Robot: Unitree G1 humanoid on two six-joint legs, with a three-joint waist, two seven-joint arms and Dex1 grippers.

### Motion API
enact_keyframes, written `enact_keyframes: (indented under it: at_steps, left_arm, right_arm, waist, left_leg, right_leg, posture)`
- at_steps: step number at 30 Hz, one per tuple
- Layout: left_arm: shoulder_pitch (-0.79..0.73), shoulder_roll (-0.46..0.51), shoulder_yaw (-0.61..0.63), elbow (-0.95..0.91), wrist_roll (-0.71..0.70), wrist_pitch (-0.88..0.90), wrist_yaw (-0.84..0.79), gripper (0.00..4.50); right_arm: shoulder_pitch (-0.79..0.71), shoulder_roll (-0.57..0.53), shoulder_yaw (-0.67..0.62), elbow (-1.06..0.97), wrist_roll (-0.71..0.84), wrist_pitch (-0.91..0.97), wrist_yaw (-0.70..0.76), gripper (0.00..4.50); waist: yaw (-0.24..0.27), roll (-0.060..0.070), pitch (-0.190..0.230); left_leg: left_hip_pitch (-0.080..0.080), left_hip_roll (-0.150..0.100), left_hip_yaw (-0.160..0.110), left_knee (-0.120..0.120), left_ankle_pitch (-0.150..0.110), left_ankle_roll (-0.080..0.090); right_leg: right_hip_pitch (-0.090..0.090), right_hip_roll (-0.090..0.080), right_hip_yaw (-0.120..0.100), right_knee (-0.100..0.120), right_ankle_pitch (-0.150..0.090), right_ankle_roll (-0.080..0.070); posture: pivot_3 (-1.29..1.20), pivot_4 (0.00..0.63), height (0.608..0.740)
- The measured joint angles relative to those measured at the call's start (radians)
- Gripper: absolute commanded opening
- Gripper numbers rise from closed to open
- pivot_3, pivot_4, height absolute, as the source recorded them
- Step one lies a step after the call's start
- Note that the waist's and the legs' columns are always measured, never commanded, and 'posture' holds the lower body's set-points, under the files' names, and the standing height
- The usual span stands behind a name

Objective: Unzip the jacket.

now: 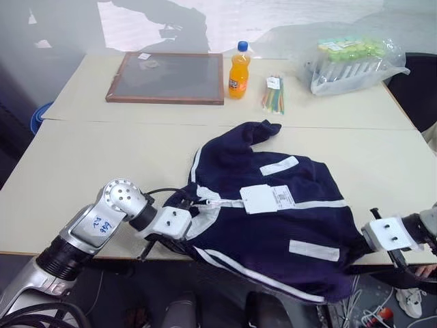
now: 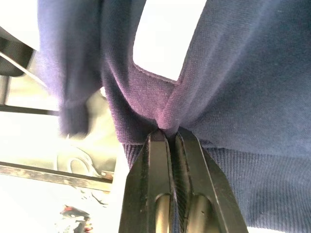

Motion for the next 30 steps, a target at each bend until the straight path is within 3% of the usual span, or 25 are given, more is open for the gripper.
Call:
enact_keyframes:
  at_steps: [7,9,18,21,24,27,30]
  left_arm:
    - [0.029,-0.009,0.0,0.01,0.014,-0.022,0.048,0.04]
    - [0.029,-0.023,0.0,0.014,0.017,-0.026,0.067,0.0]
    - [0.045,-0.037,0.024,0.007,-0.012,0.02,0.082,2.59]
    - [0.086,0.003,0.049,-0.04,-0.047,0.063,0.079,3.54]
    - [0.129,0.059,0.116,-0.087,-0.101,0.121,0.079,4.47]
    - [0.136,0.105,0.247,-0.118,-0.251,0.25,0.06,4.47]
    - [0.034,0.108,0.372,-0.101,-0.408,0.402,0.07,4.47]
  right_arm:
    - [0.019,0.002,-0.021,-0.03,-0.008,0.024,-0.052,0.0]
    - [0.011,0.004,-0.021,-0.03,-0.015,0.037,-0.066,0.54]
    - [0.015,0.003,-0.044,-0.043,-0.004,0.098,-0.074,3.5]
    - [0.038,-0.006,-0.1,-0.084,0.03,0.149,-0.074,4.5]
    - [0.066,-0.011,-0.188,-0.144,0.094,0.248,-0.076,4.5]
    - [0.068,-0.01,-0.281,-0.254,0.191,0.395,-0.105,4.5]
    - [0.035,0.003,-0.329,-0.375,0.259,0.523,-0.173,4.5]
  waist:
    - [-0.002,0.0,0.0]
    - [-0.002,0.0,0.0]
    - [-0.001,0.0,0.0]
    - [-0.001,0.0,0.0]
    - [-0.001,0.0,0.0]
    - [-0.002,0.0,0.0]
    - [0.002,0.0,0.0]
  left_leg:
    - [0.0,0.0,0.0,0.0,0.0,0.0]
    - [0.0,0.0,0.001,0.0,0.0,0.0]
    - [0.0,0.0,0.0,0.0,0.0,0.0]
    - [0.0,0.0,0.0,0.0,0.0,0.0]
    - [0.0,0.001,-0.002,0.0,0.0,0.0]
    - [0.0,0.001,-0.009,0.0,0.0,0.0]
    - [-0.001,0.001,-0.011,0.001,0.0,0.0]
  right_leg:
    - [0.0,0.0,0.0,0.0,0.0,0.0]
    - [0.0,0.0,0.0,0.0,0.0,0.0]
    - [0.0,0.0,0.0,0.0,0.0,0.0]
    - [-0.001,0.0,0.0,0.0,0.0,0.0]
    - [-0.001,0.0,0.001,0.0,0.0,0.0]
    - [-0.001,0.0,0.001,0.001,0.0,0.0]
    - [0.0,0.0,-0.001,0.001,0.0,0.0]
  posture:
    - [0.0,0.15,0.74]
    - [0.0,0.15,0.74]
    - [0.0,0.15,0.74]
    - [0.0,0.15,0.74]
    - [0.0,0.15,0.74]
    - [0.0,0.15,0.74]
    - [0.0,0.15,0.74]
